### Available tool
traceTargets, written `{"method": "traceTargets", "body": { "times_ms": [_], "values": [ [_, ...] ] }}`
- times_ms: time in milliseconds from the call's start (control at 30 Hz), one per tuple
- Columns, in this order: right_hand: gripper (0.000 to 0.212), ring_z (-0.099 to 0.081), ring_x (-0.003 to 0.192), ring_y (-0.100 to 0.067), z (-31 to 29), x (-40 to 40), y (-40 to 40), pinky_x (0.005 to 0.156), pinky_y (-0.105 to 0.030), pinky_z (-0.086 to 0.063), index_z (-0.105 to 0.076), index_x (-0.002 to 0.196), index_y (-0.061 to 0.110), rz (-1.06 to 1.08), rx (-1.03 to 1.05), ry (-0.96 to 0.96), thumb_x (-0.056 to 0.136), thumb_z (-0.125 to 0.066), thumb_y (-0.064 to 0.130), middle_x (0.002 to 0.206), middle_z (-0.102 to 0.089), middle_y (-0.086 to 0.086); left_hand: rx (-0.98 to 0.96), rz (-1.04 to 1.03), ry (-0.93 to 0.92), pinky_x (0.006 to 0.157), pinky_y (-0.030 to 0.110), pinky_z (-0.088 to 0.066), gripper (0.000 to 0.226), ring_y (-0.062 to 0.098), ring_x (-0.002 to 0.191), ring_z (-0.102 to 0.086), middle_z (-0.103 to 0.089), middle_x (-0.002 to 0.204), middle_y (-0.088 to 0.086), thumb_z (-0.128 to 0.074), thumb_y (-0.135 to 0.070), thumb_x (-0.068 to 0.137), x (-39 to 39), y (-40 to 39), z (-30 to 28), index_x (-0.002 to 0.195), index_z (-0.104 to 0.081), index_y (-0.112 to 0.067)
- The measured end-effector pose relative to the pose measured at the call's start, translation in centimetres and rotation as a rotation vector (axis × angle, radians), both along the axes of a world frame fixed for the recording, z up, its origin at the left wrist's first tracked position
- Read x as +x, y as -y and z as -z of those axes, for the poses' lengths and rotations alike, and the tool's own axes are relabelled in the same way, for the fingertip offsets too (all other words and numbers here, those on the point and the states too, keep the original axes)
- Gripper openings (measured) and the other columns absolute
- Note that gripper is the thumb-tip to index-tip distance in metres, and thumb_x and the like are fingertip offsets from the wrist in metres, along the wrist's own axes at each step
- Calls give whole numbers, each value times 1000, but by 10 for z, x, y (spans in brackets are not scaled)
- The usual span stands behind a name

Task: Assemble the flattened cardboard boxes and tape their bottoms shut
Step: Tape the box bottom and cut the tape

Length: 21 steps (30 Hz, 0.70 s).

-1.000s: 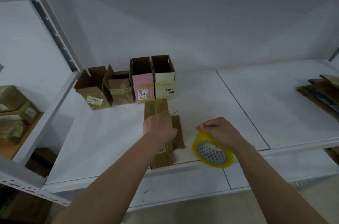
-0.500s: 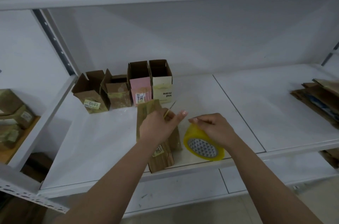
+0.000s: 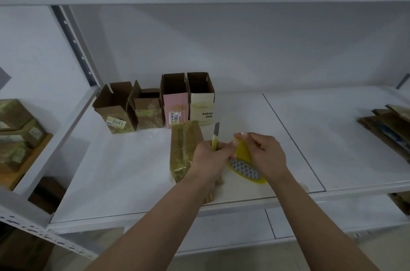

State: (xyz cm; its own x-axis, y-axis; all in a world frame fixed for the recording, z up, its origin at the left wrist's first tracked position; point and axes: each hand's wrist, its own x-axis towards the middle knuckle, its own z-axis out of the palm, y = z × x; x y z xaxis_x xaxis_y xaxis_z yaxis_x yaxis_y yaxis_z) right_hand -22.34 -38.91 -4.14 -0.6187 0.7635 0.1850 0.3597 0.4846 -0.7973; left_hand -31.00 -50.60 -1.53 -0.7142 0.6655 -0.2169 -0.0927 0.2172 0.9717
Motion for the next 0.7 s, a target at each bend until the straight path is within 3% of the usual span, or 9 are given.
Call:
{"method": "traceTargets", "body": {
  "times_ms": [167,300,333,433,533,567,633,700],
  "values": [
    [28,-66,80,-19,5,3,-6,70,-30,-50,-75,104,36,125,177,58,96,-51,49,82,-74,2,7,105,-56,56,2,-43,18,1,77,-65,-74,84,-5,-66,-26,91,-5,8,-6,83,-75,-14],
    [24,-68,83,-27,10,4,-10,70,-31,-49,-75,104,36,192,256,90,96,-54,45,89,-75,-2,-39,212,-41,43,12,-33,21,0,45,-43,-51,51,-17,-66,-31,91,-5,15,-16,95,-74,-12],
    [24,-68,86,-29,10,5,-12,71,-32,-50,-74,105,36,207,273,91,96,-53,44,92,-75,-3,-22,196,-31,47,12,-33,19,-1,46,-44,-56,56,-15,-65,-30,92,-5,19,-20,93,-73,-13],
    [25,-67,86,-36,13,15,-21,70,-34,-48,-73,110,34,281,328,149,97,-53,40,95,-74,-8,62,72,-7,74,19,-38,10,-7,71,-58,-75,92,-6,-62,-30,93,-23,36,-36,92,-68,-21],
    [31,-58,53,-33,29,24,-31,53,-27,-39,-74,112,26,285,542,221,100,-47,35,71,-69,-12,65,-179,-17,80,32,-45,15,5,71,-63,-74,91,-3,-57,-30,97,-59,58,-35,88,-66,-21],
    [35,-46,39,-26,35,25,-29,49,-22,-33,-73,114,21,252,596,259,98,-44,33,57,-60,-10,-8,-253,-68,88,37,-47,17,12,78,-64,-72,94,-1,-55,-32,97,-73,66,-26,88,-64,-20],
    [38,-27,33,-14,54,26,-25,49,-16,-25,-66,124,12,225,646,332,93,-50,28,42,-39,-6,-281,-292,-222,90,40,-45,25,23,92,-61,-66,101,0,-52,-40,97,-97,81,4,100,-61,-17],
    [47,-40,33,-21,74,27,-24,46,-22,-32,-61,130,7,238,625,391,91,-47,31,45,-46,-11,-582,-227,-346,83,35,-43,37,24,96,-57,-59,103,-1,-48,-45,96,-111,97,37,115,-57,-14]
  ]
}}
